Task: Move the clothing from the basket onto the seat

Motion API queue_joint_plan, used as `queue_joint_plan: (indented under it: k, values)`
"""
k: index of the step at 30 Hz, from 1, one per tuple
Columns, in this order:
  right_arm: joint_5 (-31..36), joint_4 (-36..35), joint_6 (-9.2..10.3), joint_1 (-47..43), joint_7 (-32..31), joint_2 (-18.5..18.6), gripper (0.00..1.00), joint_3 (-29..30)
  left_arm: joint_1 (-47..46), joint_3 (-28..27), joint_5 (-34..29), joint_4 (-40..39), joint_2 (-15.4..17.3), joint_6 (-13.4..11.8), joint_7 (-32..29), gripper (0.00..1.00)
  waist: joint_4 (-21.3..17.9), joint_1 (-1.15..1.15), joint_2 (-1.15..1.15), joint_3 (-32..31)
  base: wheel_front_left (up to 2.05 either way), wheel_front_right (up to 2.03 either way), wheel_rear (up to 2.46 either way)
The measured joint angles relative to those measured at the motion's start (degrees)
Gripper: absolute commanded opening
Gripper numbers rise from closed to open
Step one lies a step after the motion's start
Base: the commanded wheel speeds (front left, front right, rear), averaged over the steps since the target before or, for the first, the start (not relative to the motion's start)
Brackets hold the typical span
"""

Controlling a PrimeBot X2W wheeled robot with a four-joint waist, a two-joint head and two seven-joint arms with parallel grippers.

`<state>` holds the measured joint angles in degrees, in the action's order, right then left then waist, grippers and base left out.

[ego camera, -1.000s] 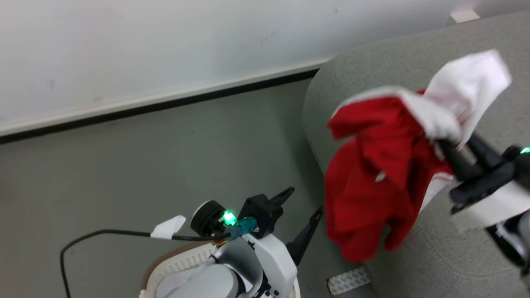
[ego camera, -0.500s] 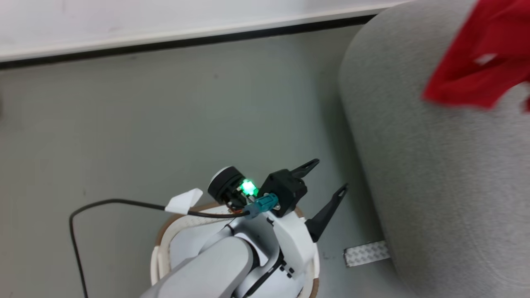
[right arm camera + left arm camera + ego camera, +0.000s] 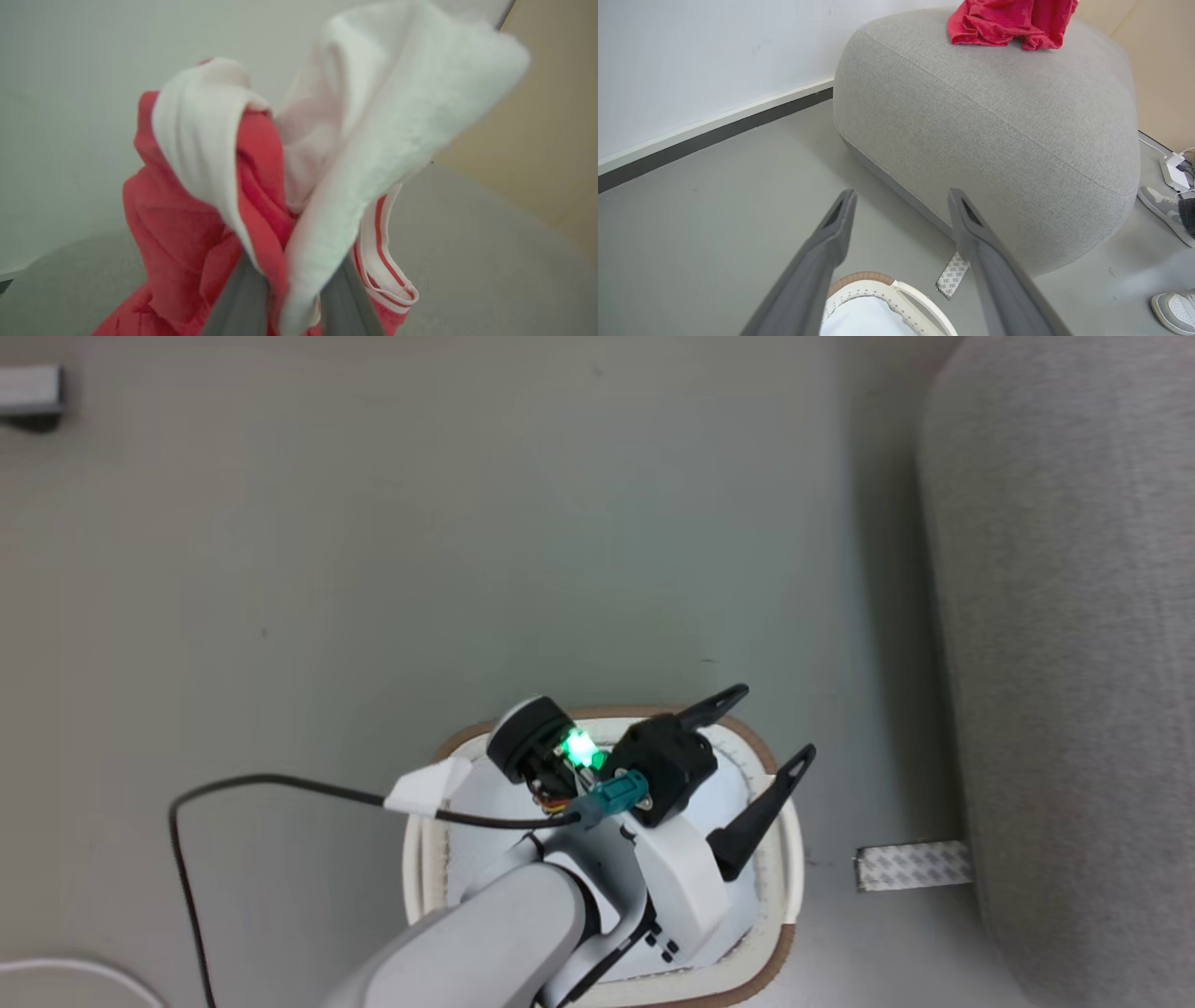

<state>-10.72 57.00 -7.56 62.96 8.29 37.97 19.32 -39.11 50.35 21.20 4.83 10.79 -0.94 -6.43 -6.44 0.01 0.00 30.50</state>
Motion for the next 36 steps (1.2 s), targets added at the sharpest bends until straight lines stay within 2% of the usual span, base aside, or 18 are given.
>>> queue_joint_plan:
  k: [3, 4, 5, 6, 12, 18, 23, 28, 36]
  values:
    - [4.2, 6.5, 0.00, -3.4, 3.2, -3.2, 0.00, 6.7, 1.0, 0.3, 0.3, 0.7, -0.1, -0.1, 0.6, 1.00, 1.3, 0.01, 0.00, 0.1, 0.00, 0.00, 0.00]
    - [5.7, 7.6, 0.00, -4.0, 4.1, -4.1, 0.14, 8.2, 1.3, 0.3, 0.5, 1.0, -0.2, -0.1, 0.9, 1.00, 1.5, 0.00, 0.00, -0.3, 0.00, 0.00, 0.00]
    - [7.0, 8.1, 0.00, -4.5, 4.8, -4.4, 0.47, 9.7, 1.6, 0.4, 0.6, 1.1, -0.3, -0.1, 1.0, 1.00, 1.6, 0.00, 0.00, -0.8, 0.00, 0.00, 0.00]
    - [8.2, 8.8, 0.00, -4.6, 5.1, -4.6, 1.00, 11.4, 1.9, 0.4, 0.6, 1.3, -0.3, -0.1, 1.2, 1.00, 1.6, 0.00, 0.00, -1.4, 0.00, 0.00, 0.00]
    - [15.9, 8.3, 0.00, -7.2, 6.4, -7.0, 1.00, 15.5, 3.5, -0.3, 2.1, 2.8, -0.2, -0.6, 3.4, 1.00, 1.5, -0.01, 0.00, -5.4, 0.00, 0.00, 0.00]
    - [20.2, 4.0, 0.00, -13.0, 6.7, -12.9, 1.00, 11.1, 7.5, -2.2, 4.4, 4.7, 0.7, -2.2, 6.2, 1.00, 0.9, -0.02, 0.00, -10.9, 0.00, 0.00, 0.00]
    - [19.6, -6.9, 0.00, -21.4, 6.9, -17.6, 1.00, 6.7, 11.6, -4.4, 6.3, 5.7, 2.1, -3.6, 9.7, 1.00, 0.7, -0.02, 0.00, -16.0, 0.00, 0.00, 0.00]
    - [15.6, -19.4, 0.00, -31.6, 6.9, -23.1, 1.00, 3.6, 15.8, -7.2, 7.7, 6.8, 4.6, -5.9, 13.1, 1.00, 1.1, -0.03, 0.00, -20.8, 0.00, 0.00, 0.00]
    - [12.5, -36.6, 0.00, -48.7, 6.9, -29.8, 1.00, -1.3, 22.7, -10.9, 9.6, 8.7, 6.6, -9.3, 18.5, 1.00, 3.3, -0.03, 0.00, -26.6, 0.00, 0.00, 0.00]
